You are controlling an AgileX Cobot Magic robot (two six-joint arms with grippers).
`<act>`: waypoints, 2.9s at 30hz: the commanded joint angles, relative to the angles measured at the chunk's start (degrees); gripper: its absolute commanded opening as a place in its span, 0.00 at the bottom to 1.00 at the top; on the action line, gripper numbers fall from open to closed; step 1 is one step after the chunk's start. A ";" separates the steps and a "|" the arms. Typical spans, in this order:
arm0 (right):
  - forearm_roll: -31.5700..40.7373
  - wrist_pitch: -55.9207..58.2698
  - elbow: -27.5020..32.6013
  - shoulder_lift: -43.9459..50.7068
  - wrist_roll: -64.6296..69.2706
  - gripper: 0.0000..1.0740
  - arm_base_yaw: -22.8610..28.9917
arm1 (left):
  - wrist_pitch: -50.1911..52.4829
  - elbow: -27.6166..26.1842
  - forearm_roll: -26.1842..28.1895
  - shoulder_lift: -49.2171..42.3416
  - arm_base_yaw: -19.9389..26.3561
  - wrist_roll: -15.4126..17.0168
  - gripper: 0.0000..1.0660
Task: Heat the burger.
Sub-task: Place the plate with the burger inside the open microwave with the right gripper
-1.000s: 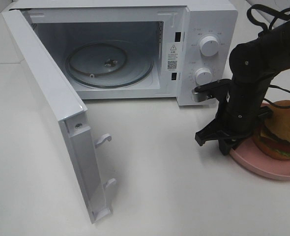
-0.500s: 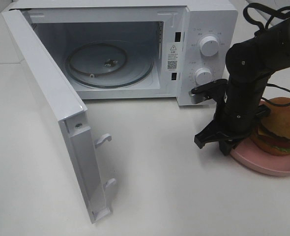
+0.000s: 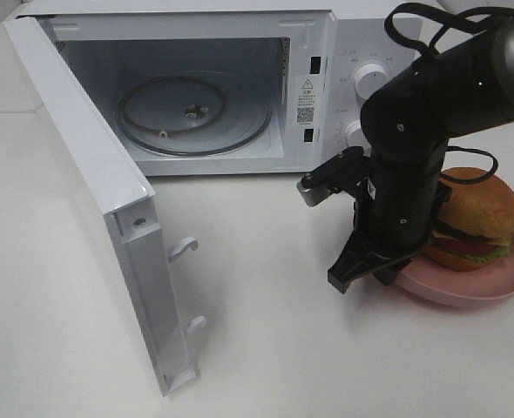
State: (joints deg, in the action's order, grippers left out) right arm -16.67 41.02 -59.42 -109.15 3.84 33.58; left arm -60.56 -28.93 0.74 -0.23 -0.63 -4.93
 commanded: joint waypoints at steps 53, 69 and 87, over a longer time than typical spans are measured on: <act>-14.50 -15.81 18.22 18.45 -46.98 0.00 18.51 | 0.86 0.11 0.17 -1.15 -0.17 0.11 0.00; -17.82 -15.64 18.22 18.28 -51.39 0.00 18.39 | 0.86 0.11 0.17 -1.15 -0.17 0.11 0.00; -16.33 -30.48 18.11 18.28 -56.67 0.00 15.01 | 0.86 0.11 0.17 -1.15 -0.17 0.11 0.00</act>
State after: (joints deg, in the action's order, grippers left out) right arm -32.83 14.67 -40.85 -91.62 -50.71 48.70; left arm -60.56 -28.93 0.74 -0.23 -0.63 -4.93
